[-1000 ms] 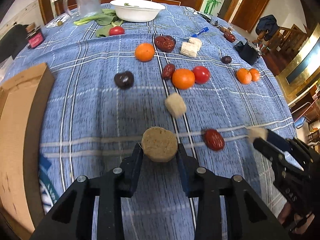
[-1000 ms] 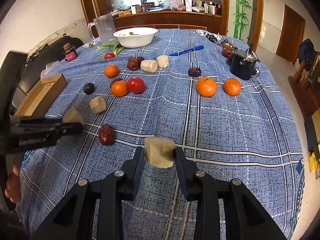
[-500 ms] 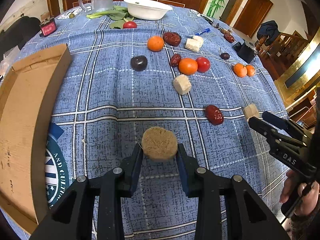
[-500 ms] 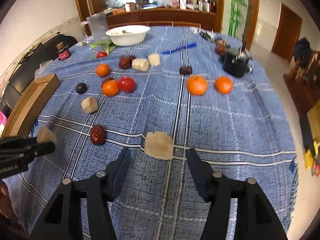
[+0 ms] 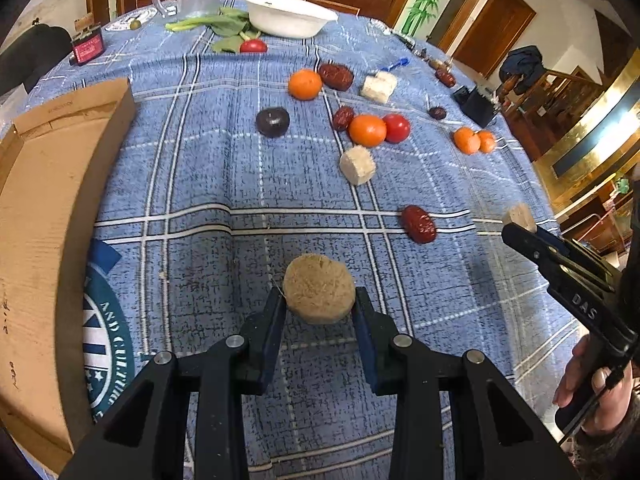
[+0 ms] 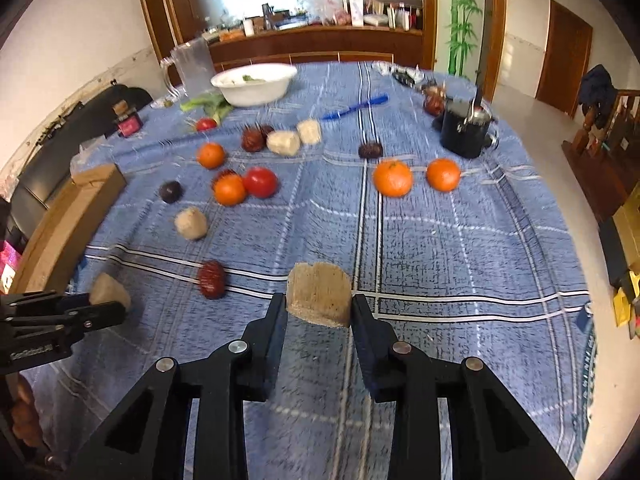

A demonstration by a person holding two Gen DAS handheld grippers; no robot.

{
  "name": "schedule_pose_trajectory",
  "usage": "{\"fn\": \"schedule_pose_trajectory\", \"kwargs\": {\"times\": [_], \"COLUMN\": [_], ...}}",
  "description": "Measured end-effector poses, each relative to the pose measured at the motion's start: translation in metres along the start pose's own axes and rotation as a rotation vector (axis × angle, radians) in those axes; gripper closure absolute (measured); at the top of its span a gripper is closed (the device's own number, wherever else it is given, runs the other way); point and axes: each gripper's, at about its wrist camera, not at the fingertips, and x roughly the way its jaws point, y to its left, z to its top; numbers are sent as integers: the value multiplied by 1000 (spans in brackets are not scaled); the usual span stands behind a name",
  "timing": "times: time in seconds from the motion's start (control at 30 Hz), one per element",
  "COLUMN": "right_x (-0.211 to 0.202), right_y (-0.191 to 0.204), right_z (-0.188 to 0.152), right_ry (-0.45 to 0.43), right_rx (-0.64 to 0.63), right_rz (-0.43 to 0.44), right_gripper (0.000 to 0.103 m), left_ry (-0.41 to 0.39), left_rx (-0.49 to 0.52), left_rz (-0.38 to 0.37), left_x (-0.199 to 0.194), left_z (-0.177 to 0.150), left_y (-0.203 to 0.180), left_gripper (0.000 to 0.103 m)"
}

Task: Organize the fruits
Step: 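Carry the white piece with the right gripper while the left gripper carries the cake to the cardboard tray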

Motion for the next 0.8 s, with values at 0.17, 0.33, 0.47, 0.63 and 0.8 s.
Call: {"fn": "schedule_pose_trajectory", "kwargs": {"times": [0.17,0.33,0.47,0.63,0.8], "right_x": [-17,-17,-15,-7,5], "right_y": [20,50,82,127,182], "right_z": [1,6,14,24,34], "right_ry": [-33,-41,-44,-41,-24], "right_rx": [-16,-48,-88,-142,-216], "right_rz": [28,68,112,184,261], "right_gripper": [68,68,68,68,68], "left_ry": [-41,-87,-123,-162,-190], "left_rx": [8,-6,-43,-103,-185], "left_rz": [-8,3,21,65,119], "left_x": [-21,-44,-63,-84,-102], "left_z": [0,0,-1,-6,-18], "left_y": [4,20,43,81,125], "left_gripper": [70,70,70,70,70]}}
